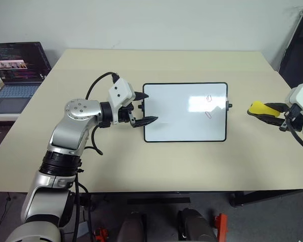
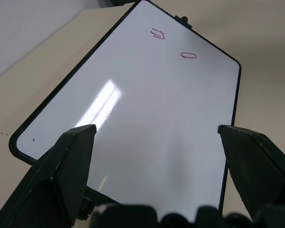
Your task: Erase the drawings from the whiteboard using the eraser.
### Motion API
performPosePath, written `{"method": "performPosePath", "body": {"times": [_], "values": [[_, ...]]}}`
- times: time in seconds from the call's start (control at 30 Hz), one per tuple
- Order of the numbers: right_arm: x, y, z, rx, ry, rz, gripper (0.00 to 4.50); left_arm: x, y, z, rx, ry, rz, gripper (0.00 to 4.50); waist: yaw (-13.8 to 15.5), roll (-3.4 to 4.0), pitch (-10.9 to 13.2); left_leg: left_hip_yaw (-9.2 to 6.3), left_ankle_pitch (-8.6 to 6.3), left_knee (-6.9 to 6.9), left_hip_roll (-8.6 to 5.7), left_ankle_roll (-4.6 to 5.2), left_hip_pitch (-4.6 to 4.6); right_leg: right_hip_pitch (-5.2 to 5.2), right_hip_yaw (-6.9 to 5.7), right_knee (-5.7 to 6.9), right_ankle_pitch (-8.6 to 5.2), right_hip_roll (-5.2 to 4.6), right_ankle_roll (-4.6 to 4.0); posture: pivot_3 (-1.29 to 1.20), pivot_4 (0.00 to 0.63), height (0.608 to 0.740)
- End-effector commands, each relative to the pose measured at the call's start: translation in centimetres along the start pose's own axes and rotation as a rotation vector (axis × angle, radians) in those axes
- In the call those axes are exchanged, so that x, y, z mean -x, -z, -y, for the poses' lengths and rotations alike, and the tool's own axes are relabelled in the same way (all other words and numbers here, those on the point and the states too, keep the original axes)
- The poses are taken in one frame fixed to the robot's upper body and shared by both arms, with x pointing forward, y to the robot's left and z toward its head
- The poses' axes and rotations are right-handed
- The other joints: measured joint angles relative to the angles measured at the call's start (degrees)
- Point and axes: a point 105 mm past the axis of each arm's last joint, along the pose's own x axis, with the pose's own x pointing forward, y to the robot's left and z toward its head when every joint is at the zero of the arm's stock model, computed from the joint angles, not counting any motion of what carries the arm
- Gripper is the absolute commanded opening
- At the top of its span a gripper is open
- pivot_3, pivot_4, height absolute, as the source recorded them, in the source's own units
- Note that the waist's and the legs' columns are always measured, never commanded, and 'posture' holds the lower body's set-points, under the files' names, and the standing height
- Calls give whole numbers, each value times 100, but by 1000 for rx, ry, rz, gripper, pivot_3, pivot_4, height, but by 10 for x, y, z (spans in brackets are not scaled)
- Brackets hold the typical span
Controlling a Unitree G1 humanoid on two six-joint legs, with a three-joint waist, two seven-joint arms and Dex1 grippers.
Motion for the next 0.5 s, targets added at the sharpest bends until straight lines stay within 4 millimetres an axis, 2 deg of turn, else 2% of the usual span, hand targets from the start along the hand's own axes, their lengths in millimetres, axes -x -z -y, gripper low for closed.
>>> {"method": "performPosePath", "body": {"times": [0.03,0.3,0.43,0.5], "values": [[3,-10,4,37,20,28,1318,-1,-13,-2,-43,-7,29,4500,0,0,0,0,0,0,0,0,0,0,0,0,0,0,0,0,150,740],[0,-16,6,35,43,56,1318,-3,-13,-2,-41,-4,34,4500,-1,0,0,0,0,1,0,0,0,0,0,1,2,0,-3,0,150,740],[-22,-47,13,-29,141,242,1317,-6,-12,1,-35,13,38,4500,-66,0,0,1,0,7,0,0,3,1,3,8,3,1,-4,0,150,740],[-42,-55,14,-48,198,292,1317,-10,-12,2,-35,17,41,4500,-103,0,0,-3,1,11,2,0,5,4,1,11,3,3,-4,0,150,740]]}}
